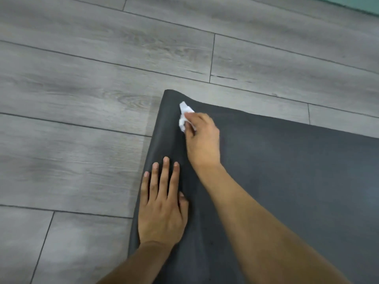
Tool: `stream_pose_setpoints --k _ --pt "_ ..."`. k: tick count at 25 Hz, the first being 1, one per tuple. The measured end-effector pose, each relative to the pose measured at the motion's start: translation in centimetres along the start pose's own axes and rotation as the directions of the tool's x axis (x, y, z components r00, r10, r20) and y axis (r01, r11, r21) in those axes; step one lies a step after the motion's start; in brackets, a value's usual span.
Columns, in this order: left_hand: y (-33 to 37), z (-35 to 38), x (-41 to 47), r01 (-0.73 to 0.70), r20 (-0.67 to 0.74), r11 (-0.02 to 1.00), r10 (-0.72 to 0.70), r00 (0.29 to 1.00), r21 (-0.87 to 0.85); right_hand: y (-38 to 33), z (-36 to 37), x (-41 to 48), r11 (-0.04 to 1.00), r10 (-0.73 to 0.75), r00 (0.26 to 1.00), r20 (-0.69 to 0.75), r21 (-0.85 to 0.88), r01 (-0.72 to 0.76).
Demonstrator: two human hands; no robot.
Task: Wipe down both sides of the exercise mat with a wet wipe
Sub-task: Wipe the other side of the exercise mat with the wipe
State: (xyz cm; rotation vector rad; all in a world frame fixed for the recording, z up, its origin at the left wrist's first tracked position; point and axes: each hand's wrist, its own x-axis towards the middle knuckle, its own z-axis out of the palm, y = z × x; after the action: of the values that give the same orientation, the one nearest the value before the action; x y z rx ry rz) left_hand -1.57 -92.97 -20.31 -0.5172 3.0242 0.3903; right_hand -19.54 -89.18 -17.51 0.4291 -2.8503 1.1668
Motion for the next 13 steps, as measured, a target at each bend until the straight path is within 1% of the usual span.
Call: stream_pose_setpoints --k 2,3,5,6,7,10,13 --pt "-0.1 0.3 0.1 0.006 -0.002 1.0 -0.006 1.0 0.02 -1.9 2.7 0.0 0.986 -0.163 0.982 0.092 0.046 0.16" --pt "-0.2 0.5 -0.2 0.008 -0.02 1.0 -0.008 1.0 0.015 -2.6 3.7 0.2 0.968 -0.25 0.957 0.146 0.05 0.245" --pt "0.1 0.5 -0.3 0.005 -0.024 0.999 -0.004 1.0 0.048 -2.9 4.3 0.1 0.893 -0.437 0.861 0.259 0.008 0.45" --pt "0.1 0.4 -0.1 0.005 -0.017 0.998 -0.004 1.0 0.063 -2.3 4.1 0.1 0.867 -0.474 0.833 0.286 -0.016 0.499" --pt "0.1 0.3 0.0 0.012 -0.012 0.997 -0.011 1.0 0.075 -1.3 3.5 0.0 0.871 -0.462 0.845 0.27 -0.041 0.49" --pt "0.4 -0.1 0.0 0.018 -0.02 0.994 -0.016 1.0 0.106 2.4 -0.4 -0.9 0.952 -0.27 0.955 0.12 -0.116 0.283" --pt "0.7 -0.4 0.2 0.017 -0.018 0.992 -0.014 1.0 0.121 6.9 -4.9 -1.9 0.971 -0.146 0.988 0.044 -0.186 0.151"
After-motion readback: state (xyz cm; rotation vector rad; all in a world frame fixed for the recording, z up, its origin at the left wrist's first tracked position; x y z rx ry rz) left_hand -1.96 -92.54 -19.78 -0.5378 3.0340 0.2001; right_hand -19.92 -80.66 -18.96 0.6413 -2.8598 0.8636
